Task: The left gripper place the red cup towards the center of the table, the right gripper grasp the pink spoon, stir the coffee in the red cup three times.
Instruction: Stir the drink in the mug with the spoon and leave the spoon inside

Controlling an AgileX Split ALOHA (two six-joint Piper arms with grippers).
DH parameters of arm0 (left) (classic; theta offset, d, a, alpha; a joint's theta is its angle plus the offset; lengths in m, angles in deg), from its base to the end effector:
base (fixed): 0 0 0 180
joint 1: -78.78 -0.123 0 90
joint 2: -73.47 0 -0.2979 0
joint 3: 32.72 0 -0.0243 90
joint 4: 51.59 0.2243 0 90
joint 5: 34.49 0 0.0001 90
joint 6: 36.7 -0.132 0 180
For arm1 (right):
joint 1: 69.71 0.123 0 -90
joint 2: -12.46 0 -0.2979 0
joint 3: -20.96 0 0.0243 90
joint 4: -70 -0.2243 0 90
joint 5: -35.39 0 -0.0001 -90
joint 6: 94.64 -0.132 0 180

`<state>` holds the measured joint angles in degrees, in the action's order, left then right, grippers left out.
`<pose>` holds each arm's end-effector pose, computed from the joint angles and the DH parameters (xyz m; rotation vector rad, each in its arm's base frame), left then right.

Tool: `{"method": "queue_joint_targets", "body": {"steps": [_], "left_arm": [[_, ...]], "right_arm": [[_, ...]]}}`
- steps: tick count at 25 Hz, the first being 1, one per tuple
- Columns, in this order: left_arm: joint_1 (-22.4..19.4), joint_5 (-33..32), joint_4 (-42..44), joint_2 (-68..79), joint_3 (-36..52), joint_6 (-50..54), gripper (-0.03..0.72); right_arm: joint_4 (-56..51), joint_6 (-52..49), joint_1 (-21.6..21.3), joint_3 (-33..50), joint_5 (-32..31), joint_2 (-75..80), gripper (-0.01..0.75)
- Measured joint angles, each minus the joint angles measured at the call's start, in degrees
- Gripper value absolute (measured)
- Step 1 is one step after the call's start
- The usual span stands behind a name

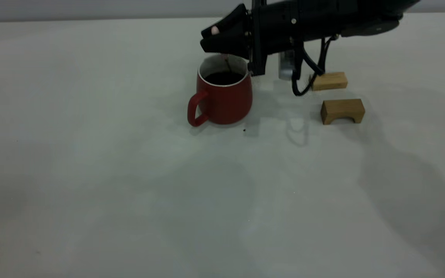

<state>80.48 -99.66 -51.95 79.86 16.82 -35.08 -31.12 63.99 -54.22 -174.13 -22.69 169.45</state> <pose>-0.0109 -0.0004 0.2337 0.0021 2.1139 -0.0422 0.4445 0.2373 0.0364 -1.4628 -1.5993 -1.3642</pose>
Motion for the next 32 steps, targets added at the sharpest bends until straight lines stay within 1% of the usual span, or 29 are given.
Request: {"method": "queue_joint_targets", "body": {"steps": [6, 8, 10, 15, 16, 18, 23, 26, 30, 32], "left_arm": [[0.0, 0.0, 0.0, 0.0, 0.0, 0.0, 0.586], [0.0, 0.0, 0.0, 0.0, 0.0, 0.0, 0.586], [0.0, 0.0, 0.0, 0.0, 0.0, 0.0, 0.586], [0.0, 0.0, 0.0, 0.0, 0.0, 0.0, 0.586], [0.0, 0.0, 0.0, 0.0, 0.0, 0.0, 0.586], [0.0, 0.0, 0.0, 0.0, 0.0, 0.05, 0.586], [0.0, -0.02, 0.0, 0.0, 0.0, 0.05, 0.586], [0.0, -0.02, 0.0, 0.0, 0.0, 0.05, 0.586], [0.0, -0.02, 0.0, 0.0, 0.0, 0.05, 0.586], [0.0, -0.02, 0.0, 0.0, 0.0, 0.05, 0.586]], "right_arm": [[-0.2, 0.0, 0.0, 2.33, -4.69, 0.0, 0.127], [-0.2, 0.57, 0.0, 2.33, -5.26, 0.0, 0.144], [-0.2, 1.65, 0.0, 2.33, -5.58, 0.0, 0.186], [-0.2, 7.76, 0.0, 2.33, -6.01, -0.05, 0.376], [-0.2, 9.21, 0.0, 2.33, -6.27, -0.11, 0.405], [0.46, 12.51, 0.0, 2.33, -6.83, -0.55, 0.438], [4.58, 18.19, 0.0, 2.33, -7.01, -3.62, 0.456], [10.27, 19.88, 0.0, 2.33, -5.08, -6.73, 0.456], [23.57, 21.38, -0.06, 2.33, -1.98, -11.76, 0.441], [32.44, 21.38, -0.06, 2.33, -0.82, -14.7, 0.427]]}}
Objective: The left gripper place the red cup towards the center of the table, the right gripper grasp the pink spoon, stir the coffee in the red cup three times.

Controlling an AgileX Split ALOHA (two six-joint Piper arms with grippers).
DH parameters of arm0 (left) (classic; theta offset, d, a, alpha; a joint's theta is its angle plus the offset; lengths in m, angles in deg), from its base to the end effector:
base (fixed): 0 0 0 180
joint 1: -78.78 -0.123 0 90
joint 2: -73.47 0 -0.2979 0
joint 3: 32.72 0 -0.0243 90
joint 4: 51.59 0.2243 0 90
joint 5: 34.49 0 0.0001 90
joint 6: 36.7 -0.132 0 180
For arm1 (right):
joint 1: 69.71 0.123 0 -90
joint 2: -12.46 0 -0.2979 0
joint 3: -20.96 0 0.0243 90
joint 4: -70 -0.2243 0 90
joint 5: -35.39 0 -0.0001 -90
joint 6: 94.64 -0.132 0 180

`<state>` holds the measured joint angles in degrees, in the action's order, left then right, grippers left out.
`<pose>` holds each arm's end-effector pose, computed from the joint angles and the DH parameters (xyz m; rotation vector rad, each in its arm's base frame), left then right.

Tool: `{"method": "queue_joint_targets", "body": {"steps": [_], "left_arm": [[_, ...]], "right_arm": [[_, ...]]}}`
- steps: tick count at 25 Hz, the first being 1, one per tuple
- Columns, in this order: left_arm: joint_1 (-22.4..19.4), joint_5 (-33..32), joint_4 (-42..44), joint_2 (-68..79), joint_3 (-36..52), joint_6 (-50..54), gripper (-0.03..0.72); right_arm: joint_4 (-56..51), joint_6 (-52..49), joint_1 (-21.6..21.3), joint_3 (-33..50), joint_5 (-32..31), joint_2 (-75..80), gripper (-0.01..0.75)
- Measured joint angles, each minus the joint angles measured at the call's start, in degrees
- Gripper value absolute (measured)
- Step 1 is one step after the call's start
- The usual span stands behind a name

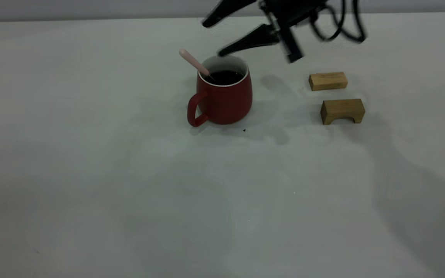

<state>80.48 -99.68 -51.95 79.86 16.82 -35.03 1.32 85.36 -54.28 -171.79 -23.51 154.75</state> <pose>-0.0109 -0.0004 0.2336 0.0012 2.1142 -0.0427 0.4062 0.2214 0.1061 -0.6206 -2.5096 -1.3075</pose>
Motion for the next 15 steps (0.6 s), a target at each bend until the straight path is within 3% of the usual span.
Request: {"method": "queue_joint_targets", "body": {"steps": [9, 15], "left_arm": [[0.0, 0.0, 0.0, 0.0, 0.0, 0.0, 0.586], [0.0, 0.0, 0.0, 0.0, 0.0, -0.04, 0.586]], "right_arm": [[31.72, 6.03, -0.44, 0.23, -2.84, -17.77, 0.34], [52.05, 10.73, 1.71, 0.59, -10.48, -35.23, 0.281]]}}
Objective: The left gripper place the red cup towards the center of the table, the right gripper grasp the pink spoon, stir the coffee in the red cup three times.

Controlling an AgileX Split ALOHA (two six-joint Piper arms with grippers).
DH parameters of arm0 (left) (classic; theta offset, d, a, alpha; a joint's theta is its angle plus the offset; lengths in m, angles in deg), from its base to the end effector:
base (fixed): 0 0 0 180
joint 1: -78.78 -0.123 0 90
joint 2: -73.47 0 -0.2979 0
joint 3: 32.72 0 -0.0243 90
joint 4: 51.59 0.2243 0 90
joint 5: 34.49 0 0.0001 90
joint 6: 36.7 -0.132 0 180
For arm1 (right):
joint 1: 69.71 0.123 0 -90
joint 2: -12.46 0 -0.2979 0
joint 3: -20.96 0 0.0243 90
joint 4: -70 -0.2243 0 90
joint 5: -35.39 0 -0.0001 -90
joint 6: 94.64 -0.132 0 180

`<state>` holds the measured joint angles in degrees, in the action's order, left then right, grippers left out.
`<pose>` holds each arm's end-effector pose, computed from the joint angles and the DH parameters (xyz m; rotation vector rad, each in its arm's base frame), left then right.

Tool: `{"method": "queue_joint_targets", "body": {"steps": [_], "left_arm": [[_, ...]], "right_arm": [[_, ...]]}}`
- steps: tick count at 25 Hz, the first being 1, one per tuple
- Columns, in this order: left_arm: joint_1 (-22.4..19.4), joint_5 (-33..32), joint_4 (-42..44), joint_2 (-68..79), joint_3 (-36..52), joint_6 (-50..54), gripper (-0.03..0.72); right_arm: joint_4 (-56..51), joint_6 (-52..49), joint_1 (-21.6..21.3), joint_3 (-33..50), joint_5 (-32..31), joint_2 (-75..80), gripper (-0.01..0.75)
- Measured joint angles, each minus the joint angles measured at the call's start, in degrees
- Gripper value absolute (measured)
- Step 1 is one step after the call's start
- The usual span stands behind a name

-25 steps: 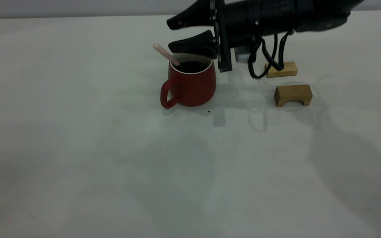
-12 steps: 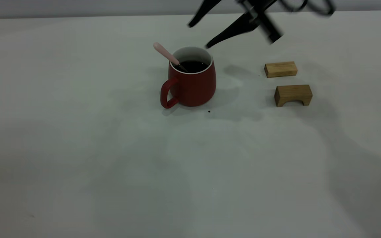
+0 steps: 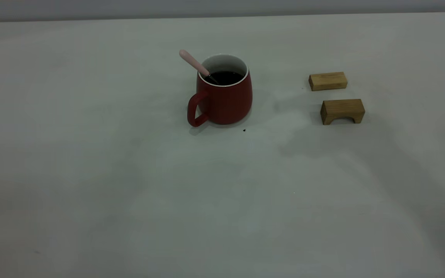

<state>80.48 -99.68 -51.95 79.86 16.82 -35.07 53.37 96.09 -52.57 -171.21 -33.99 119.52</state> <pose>-0.0109 -0.0004 0.2336 0.0019 2.1142 -0.0423 0.3232 0.1367 0.2909 -0.5967 2.7907 0.4318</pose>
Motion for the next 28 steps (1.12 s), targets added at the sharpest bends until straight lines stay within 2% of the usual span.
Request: {"method": "queue_joint_targets", "body": {"steps": [5, 13, 16, 18, 22, 28], "left_arm": [[0.0, 0.0, 0.0, 0.0, 0.0, 0.0, 0.586], [0.0, 0.0, 0.0, 0.0, 0.0, 0.0, 0.586], [0.0, 0.0, 0.0, 0.0, 0.0, 0.0, 0.586], [0.0, 0.0, 0.0, 0.0, 0.0, 0.0, 0.586], [0.0, 0.0, 0.0, 0.0, 0.0, 0.0, 0.586], [0.0, 0.0, 0.0, 0.0, 0.0, 0.0, 0.586]], "right_arm": [[7.43, -3.55, 0.06, 0.04, -1.14, -10.68, 0.236], [13.09, -6.66, 0.06, 0.15, -1.5, -27.77, 0.231], [12.97, -7.2, -0.32, 2.64, -1.5, -36.11, 0.232], [12.56, -7.32, -2.56, 6.38, -1.55, -43.38, 0.234], [12.48, -7.57, -10.53, 16.48, -1.55, -56.84, 0.236], [13.4, -7.57, -19.44, 38.15, -1.49, -77.36, 0.236]]}}
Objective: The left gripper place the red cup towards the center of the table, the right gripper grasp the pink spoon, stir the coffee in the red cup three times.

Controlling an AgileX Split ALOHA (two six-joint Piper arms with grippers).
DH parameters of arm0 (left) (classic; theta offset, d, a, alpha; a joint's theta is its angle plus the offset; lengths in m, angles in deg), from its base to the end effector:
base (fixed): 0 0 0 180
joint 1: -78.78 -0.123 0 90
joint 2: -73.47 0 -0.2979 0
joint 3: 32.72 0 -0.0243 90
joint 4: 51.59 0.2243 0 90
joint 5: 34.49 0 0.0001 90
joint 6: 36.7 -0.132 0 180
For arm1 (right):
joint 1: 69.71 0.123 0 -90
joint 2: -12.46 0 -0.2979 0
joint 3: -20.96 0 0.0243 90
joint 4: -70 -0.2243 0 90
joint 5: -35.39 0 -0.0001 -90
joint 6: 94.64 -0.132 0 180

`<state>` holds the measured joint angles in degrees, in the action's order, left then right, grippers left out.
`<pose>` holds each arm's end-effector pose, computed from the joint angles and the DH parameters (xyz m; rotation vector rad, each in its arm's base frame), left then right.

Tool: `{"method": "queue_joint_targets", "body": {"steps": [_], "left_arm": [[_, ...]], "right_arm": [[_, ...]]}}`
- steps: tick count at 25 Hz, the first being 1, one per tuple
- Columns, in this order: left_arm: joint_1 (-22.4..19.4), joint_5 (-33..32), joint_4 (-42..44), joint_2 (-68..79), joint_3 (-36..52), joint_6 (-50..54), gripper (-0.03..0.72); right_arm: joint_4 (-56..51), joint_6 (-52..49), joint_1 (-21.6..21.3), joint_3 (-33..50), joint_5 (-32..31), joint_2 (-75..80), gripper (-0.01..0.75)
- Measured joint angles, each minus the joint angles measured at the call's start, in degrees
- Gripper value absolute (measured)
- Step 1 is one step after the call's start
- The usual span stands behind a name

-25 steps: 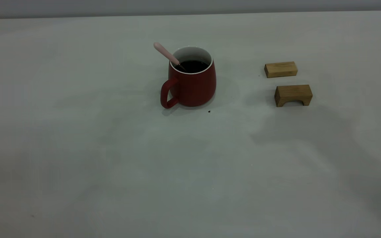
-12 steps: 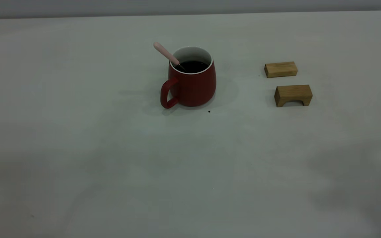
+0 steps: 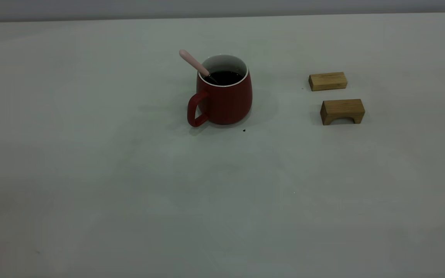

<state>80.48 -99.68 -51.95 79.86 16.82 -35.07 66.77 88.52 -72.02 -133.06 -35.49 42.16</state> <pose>-0.0109 -0.0004 0.2336 0.0019 2.1142 -0.0423 0.0189 0.0063 0.3386 -0.0256 2.2072 0.0160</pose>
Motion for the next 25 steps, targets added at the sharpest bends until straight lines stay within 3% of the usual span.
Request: {"method": "queue_joint_targets", "body": {"steps": [8, 14, 25], "left_arm": [[0.0, 0.0, 0.0, 0.0, 0.0, 0.06, 0.586], [0.0, 0.0, 0.0, 0.0, 0.0, 0.06, 0.586], [0.0, 0.0, 0.0, 0.0, 0.0, 0.06, 0.586]], "right_arm": [[0.04, 0.12, -1.35, 21.44, 8.32, -19.23, 0.236], [-0.07, 0.12, -1.42, 22.95, 10.12, -20.97, 0.236], [1.97, 0.99, -1.42, 24.68, 6.49, -21.04, 0.236]]}}
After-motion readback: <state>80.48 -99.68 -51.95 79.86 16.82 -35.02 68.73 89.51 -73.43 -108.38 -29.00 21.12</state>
